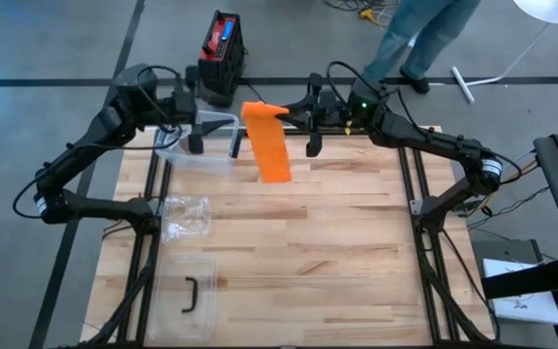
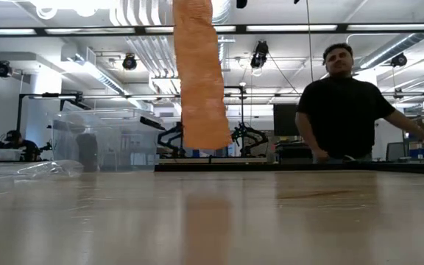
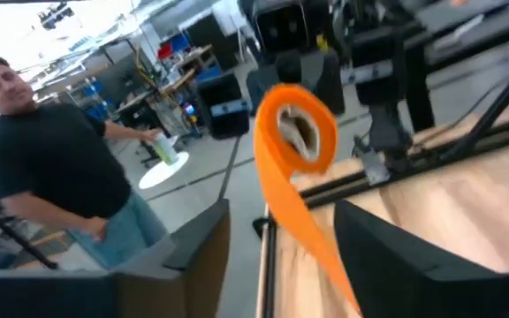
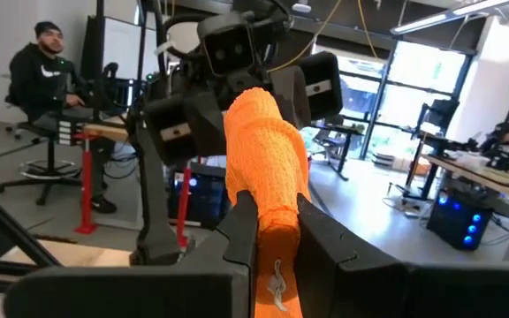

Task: Roll bandage
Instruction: Roll the orange bandage

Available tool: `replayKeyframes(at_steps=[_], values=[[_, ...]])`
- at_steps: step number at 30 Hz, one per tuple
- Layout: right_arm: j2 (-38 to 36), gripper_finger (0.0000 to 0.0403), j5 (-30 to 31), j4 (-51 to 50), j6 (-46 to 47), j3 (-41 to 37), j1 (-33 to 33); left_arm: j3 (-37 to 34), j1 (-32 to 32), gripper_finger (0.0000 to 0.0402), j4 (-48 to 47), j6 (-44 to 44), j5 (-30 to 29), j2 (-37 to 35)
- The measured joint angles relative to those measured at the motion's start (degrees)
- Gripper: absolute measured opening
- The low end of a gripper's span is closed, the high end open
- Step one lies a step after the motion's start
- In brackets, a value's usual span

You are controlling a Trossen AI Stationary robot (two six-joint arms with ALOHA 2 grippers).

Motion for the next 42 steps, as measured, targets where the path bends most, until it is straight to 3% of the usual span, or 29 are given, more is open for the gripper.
replayKeyframes(at_steps=[6, 9, 25, 31, 37, 42], values=[[0.0, 0.0039, 0.0, -1.4, -2.0, 0.0, 0.0, -0.3, -0.1, 0.0244, 5.1, -6.8, 8.6, 2.4], [0.0, 0.0039, 0.0, -2.9, -4.2, 0.0, 0.0, -0.3, -0.2, 0.0253, 6.0, -7.9, 9.4, 4.2], [0.0, 0.0039, 1.5, -6.8, -12.9, 0.0, 0.0, -0.3, -0.4, 0.0227, 7.9, -7.0, 9.4, 7.7], [0.0, 0.0039, 1.5, -6.9, -13.2, 0.0, 0.0, -0.3, -0.5, 0.0171, 8.0, -7.0, 9.7, 8.7], [0.0, 0.0049, 2.1, -7.2, -13.1, 0.0, 0.0, -0.3, -1.1, 0.0034, 9.7, -7.0, 9.5, 9.7], [-2.6, 0.0112, 5.1, -12.3, -18.1, 0.1, 0.3, -0.4, -1.2, 0.0031, 9.6, -8.8, 8.4, 8.3]])
